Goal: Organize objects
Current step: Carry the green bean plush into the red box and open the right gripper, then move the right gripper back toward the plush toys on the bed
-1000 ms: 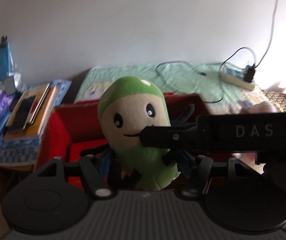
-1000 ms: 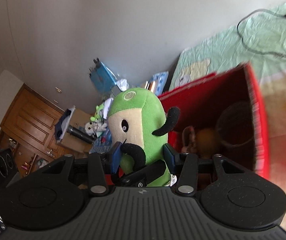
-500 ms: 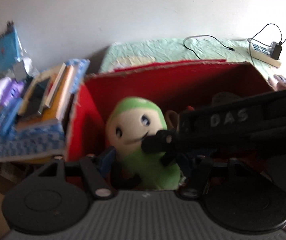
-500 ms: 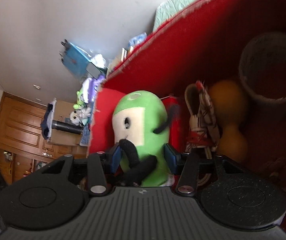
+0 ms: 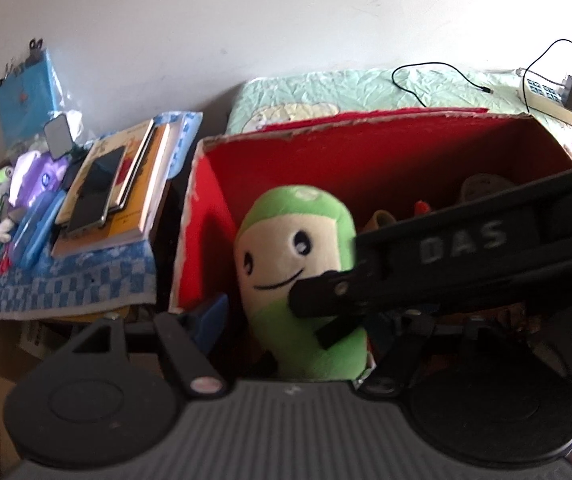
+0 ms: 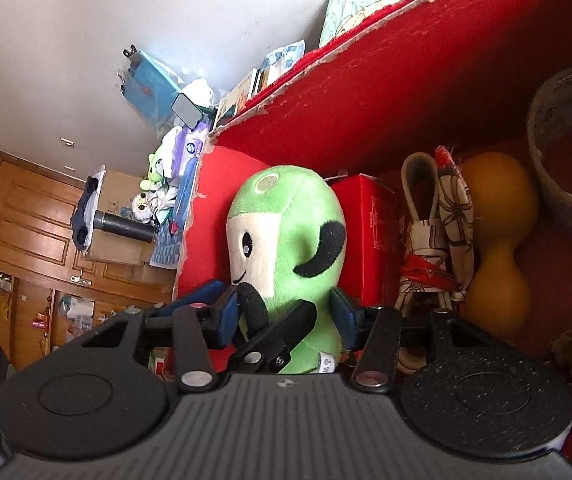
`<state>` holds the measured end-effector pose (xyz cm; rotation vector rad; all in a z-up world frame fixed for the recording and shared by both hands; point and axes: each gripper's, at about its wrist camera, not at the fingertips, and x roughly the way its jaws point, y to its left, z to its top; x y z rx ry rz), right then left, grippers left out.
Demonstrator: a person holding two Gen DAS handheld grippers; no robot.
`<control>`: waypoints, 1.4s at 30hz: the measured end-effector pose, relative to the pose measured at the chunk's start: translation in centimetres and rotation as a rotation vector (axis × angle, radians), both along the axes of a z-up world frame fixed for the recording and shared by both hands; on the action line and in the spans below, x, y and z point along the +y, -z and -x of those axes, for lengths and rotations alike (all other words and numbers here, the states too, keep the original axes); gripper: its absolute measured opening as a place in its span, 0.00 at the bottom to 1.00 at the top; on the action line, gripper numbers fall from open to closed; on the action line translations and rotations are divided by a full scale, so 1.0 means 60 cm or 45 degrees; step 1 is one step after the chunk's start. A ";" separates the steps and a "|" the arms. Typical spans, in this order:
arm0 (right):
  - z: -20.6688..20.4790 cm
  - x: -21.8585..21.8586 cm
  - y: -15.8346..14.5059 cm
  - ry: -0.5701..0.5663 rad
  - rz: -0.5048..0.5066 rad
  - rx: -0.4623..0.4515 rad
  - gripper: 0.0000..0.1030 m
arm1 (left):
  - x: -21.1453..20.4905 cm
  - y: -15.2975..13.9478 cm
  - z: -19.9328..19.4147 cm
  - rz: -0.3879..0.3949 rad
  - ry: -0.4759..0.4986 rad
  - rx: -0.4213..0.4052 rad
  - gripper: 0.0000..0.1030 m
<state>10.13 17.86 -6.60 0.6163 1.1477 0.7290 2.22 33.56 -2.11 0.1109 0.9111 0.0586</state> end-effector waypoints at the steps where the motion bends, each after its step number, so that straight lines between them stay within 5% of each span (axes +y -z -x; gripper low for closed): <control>1: 0.003 0.000 -0.003 0.009 0.008 -0.015 0.57 | 0.001 0.000 0.001 0.004 -0.003 0.001 0.73; 24: 0.063 -0.107 -0.075 0.263 0.239 -0.358 0.57 | -0.066 -0.038 0.008 -0.042 -0.004 0.033 0.78; 42: 0.088 -0.255 -0.102 0.221 0.270 -0.447 0.57 | -0.232 -0.074 0.019 -0.045 -0.073 0.007 0.80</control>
